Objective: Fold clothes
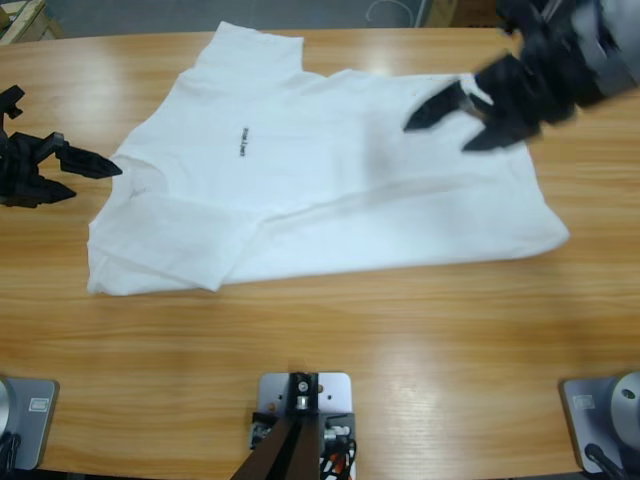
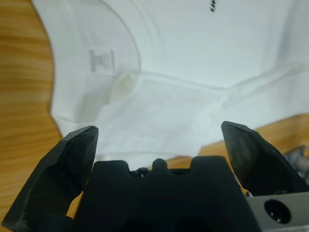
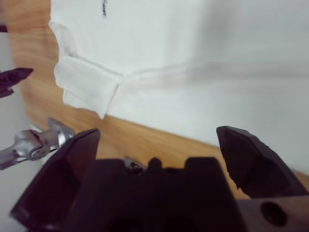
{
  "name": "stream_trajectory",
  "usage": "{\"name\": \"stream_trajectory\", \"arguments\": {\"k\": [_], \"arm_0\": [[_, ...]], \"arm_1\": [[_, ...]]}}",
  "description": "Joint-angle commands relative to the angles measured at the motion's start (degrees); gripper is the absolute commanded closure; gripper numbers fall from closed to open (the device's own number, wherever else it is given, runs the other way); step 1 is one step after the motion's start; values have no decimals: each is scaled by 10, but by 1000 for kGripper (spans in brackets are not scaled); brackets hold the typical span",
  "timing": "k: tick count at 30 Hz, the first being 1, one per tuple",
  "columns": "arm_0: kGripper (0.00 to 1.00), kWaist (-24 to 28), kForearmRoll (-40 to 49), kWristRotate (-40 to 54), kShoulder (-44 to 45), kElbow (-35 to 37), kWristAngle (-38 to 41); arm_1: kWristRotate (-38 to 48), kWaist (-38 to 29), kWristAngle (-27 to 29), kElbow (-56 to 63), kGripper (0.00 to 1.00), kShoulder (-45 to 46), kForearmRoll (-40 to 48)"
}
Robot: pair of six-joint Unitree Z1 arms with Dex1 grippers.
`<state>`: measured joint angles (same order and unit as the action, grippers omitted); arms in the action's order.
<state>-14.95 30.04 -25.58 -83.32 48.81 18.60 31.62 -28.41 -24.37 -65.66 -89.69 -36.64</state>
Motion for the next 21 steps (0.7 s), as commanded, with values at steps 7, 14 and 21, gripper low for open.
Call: {"name": "stream_trajectory", "arguments": {"k": [7, 14, 21], "arm_0": [[18, -53, 11, -37, 40, -48, 73], [18, -53, 9, -47, 34, -50, 73], [18, -53, 8, -43, 24, -44, 71]], "arm_1": [[92, 107, -92, 266, 4, 107, 163], [-41, 198, -15, 224, 13, 71, 36], [-86, 161, 116, 125, 13, 1, -94]]}}
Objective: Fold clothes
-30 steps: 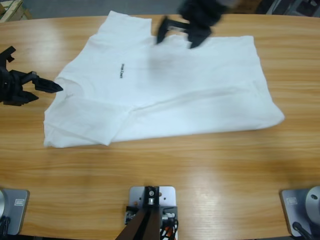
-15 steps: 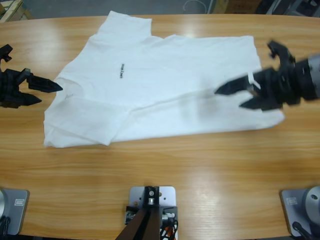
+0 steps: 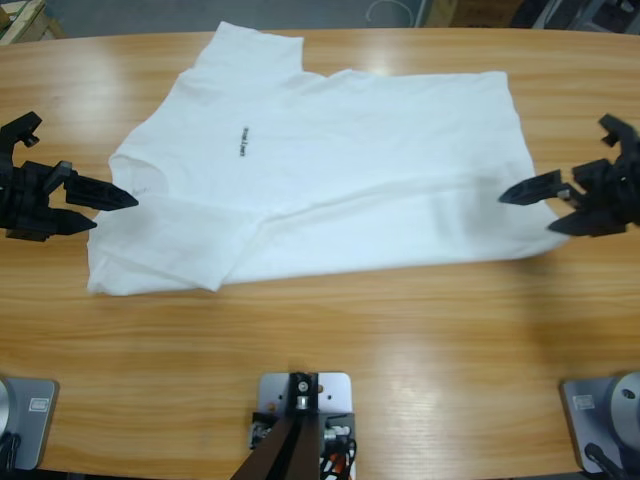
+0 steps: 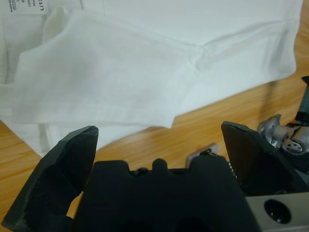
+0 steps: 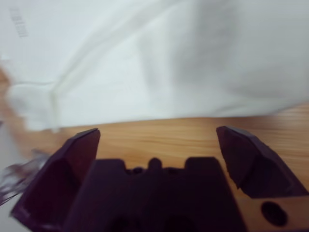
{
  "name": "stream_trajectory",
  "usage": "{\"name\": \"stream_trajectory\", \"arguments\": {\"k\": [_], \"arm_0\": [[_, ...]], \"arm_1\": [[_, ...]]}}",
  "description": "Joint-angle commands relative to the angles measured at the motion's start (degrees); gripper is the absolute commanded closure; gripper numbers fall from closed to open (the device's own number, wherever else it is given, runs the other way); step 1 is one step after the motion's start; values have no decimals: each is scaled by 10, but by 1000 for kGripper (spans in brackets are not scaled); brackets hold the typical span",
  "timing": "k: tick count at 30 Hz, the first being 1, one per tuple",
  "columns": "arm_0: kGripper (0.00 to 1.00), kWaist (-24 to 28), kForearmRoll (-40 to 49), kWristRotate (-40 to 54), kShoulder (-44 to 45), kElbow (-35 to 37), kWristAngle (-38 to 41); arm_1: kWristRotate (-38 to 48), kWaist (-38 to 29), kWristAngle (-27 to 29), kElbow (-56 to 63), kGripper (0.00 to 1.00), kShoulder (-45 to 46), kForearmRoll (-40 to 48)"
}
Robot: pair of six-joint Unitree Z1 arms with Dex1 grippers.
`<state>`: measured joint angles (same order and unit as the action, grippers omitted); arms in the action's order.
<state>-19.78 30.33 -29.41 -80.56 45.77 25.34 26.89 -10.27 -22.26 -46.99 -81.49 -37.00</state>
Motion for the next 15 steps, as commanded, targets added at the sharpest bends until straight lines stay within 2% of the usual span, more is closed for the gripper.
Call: {"name": "stream_trajectory", "arguments": {"k": [1, 5, 8, 12, 15], "arm_0": [[18, -4, 5, -5, -8, -12, 3], [18, -4, 6, -3, -15, -7, 3], [18, -4, 5, -3, -20, -7, 2], [18, -4, 5, -3, -31, -2, 3], [18, -4, 5, -3, -31, -2, 3]], "arm_1": [[-41, -21, 98, -66, 13, -87, -91], [-75, -23, 102, -97, 13, -133, -113], [-75, -26, 88, -98, 13, -128, -98], [-47, -36, 74, -98, 13, -143, -76], [8, -37, 62, -76, 13, -145, -33]]}}
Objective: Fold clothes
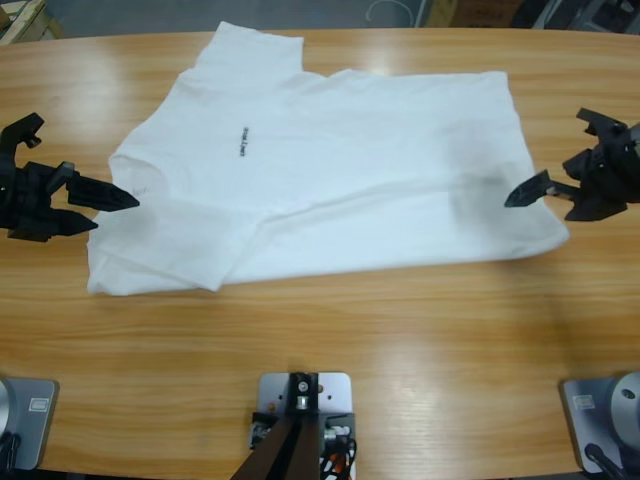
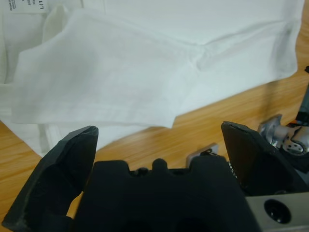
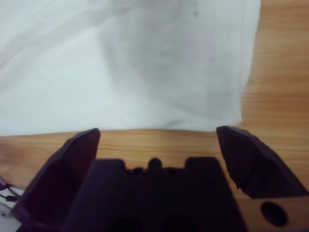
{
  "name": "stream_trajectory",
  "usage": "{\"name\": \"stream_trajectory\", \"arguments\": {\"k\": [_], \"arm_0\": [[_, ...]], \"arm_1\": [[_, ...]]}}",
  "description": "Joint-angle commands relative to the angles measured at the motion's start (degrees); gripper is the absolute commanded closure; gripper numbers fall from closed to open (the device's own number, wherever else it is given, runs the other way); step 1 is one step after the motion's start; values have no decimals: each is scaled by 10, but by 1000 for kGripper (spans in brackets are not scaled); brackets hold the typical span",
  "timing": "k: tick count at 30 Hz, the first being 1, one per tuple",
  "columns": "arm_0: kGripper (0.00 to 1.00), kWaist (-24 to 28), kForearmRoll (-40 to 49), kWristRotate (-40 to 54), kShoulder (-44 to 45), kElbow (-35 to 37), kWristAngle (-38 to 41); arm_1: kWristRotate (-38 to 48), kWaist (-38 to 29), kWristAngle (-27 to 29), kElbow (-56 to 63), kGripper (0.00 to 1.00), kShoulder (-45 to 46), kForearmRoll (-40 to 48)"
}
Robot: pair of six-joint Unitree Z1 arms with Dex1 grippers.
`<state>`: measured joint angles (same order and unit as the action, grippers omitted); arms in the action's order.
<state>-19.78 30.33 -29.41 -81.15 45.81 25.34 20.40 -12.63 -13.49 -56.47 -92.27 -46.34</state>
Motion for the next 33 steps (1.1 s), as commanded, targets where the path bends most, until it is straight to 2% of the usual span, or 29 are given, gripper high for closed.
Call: {"name": "stream_trajectory", "arguments": {"k": [1, 8, 16, 33], "arm_0": [[18, -4, 5, -3, -25, -3, 3], [18, -4, 6, -3, -22, -3, 4], [18, -4, 6, -3, -22, -3, 3], [23, -11, 8, -5, -12, -8, 3]], "arm_1": [[90, -13, -30, 32, 13, -37, 82], [175, -13, -38, 113, 13, -51, 207], [228, -13, -26, 188, 13, -47, 271], [267, -25, -7, 219, 13, 62, 219]]}}
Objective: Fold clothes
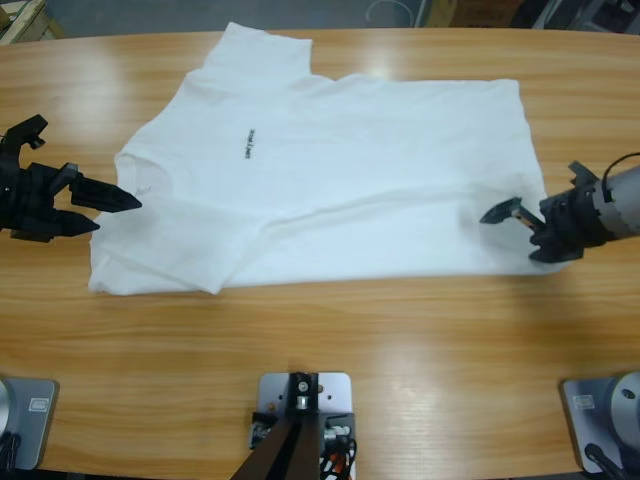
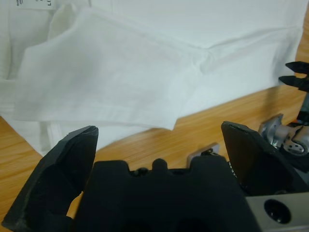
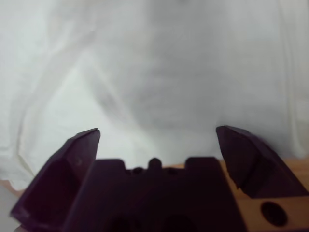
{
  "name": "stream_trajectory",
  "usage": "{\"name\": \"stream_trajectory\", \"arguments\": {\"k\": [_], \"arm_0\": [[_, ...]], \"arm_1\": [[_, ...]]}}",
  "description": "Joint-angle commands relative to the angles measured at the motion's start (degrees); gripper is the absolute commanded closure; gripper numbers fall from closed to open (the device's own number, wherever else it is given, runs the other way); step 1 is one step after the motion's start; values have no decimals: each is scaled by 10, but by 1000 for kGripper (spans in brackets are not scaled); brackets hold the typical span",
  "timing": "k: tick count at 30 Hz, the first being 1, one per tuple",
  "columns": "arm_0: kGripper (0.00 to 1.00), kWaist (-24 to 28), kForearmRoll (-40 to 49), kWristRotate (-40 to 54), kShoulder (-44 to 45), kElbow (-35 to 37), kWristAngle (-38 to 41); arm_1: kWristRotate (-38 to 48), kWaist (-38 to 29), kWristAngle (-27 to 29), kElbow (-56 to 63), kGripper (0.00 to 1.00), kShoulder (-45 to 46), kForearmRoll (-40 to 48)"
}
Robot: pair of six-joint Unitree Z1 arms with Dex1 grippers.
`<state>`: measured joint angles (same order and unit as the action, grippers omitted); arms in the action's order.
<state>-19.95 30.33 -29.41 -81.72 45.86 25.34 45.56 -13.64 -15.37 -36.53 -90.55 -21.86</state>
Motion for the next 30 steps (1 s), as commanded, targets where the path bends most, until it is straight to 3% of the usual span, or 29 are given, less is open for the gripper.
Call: {"name": "stream_trajectory", "arguments": {"k": [1, 9, 12, 14, 19, 30], "arm_0": [[23, -9, 8, -5, -6, -9, 3], [20, -5, 6, -2, 12, 14, -6], [13, 62, 5, 3, 4, 47, -16], [13, 95, 11, 9, -24, 89, 6], [18, 100, 53, 23, -110, 219, 23], [23, 137, 106, 27, -297, 403, 164]], "arm_1": [[15, -15, 12, 20, 13, 47, -26], [-10, -17, 15, -28, 13, 99, -65], [-61, -8, -7, -95, 17, 122, -101], [-108, 16, -27, -139, 18, 118, -134], [-181, 51, -51, -239, 18, 83, -207], [-234, 97, -130, -445, 14, -48, -244]]}}
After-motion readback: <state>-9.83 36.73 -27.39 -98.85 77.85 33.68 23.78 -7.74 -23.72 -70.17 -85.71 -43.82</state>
